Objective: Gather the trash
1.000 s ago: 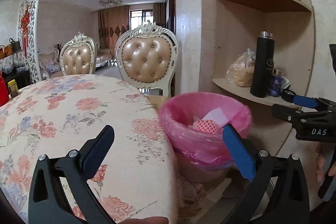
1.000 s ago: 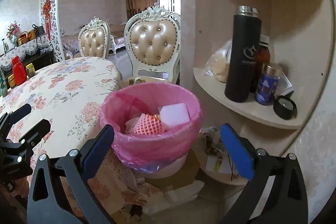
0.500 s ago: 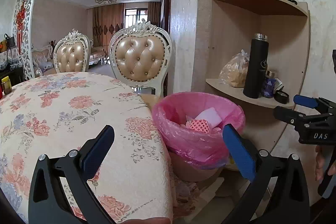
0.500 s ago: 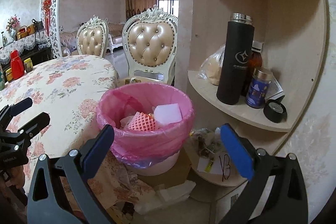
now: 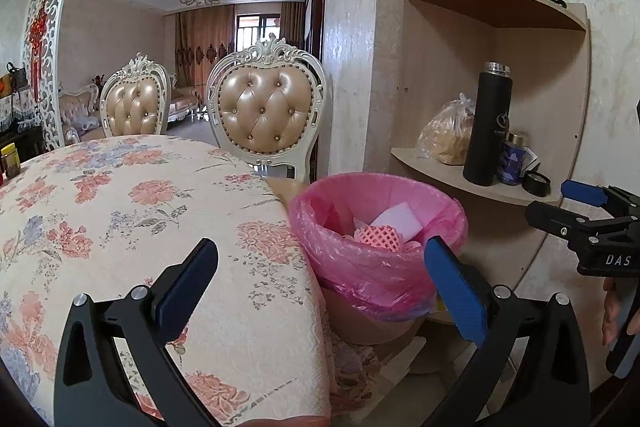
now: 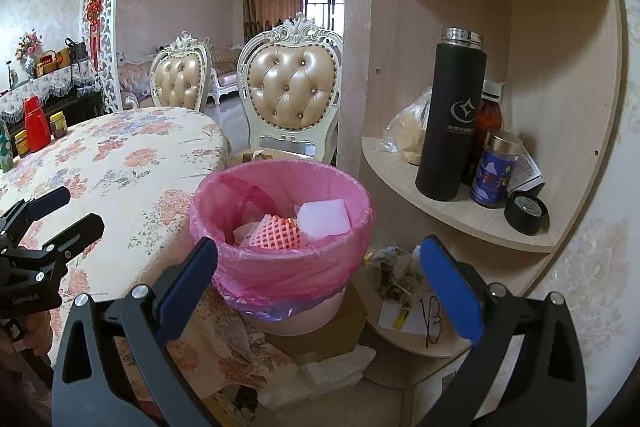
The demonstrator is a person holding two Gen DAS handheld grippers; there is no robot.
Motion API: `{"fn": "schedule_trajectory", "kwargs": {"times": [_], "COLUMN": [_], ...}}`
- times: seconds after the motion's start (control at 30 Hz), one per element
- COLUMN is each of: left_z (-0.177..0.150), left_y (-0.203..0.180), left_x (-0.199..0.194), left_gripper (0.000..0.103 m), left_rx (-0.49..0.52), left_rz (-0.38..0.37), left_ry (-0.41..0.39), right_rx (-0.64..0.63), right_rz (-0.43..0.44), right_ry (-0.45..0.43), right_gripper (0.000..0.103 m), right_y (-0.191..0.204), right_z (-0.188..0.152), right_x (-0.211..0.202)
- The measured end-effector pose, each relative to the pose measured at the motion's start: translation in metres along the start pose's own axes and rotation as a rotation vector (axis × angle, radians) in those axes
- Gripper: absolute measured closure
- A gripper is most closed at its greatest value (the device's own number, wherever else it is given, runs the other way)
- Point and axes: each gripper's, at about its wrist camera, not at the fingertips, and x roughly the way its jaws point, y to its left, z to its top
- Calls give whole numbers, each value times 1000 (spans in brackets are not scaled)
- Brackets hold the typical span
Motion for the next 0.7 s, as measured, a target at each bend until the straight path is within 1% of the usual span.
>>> {"fn": "schedule_trajectory", "kwargs": {"times": [0.7], "left_z": [0], "left_y": [1], "left_x": [2], "left_gripper": [6], "left_rx": [-2], "left_rz": [7], "left_ry": [-7], "right_rx": [19], "right_rz": [18], "right_ry": [-14], "right_gripper": [5], "right_y": [-4], "right_z": [-4], "right_x": [3]}}
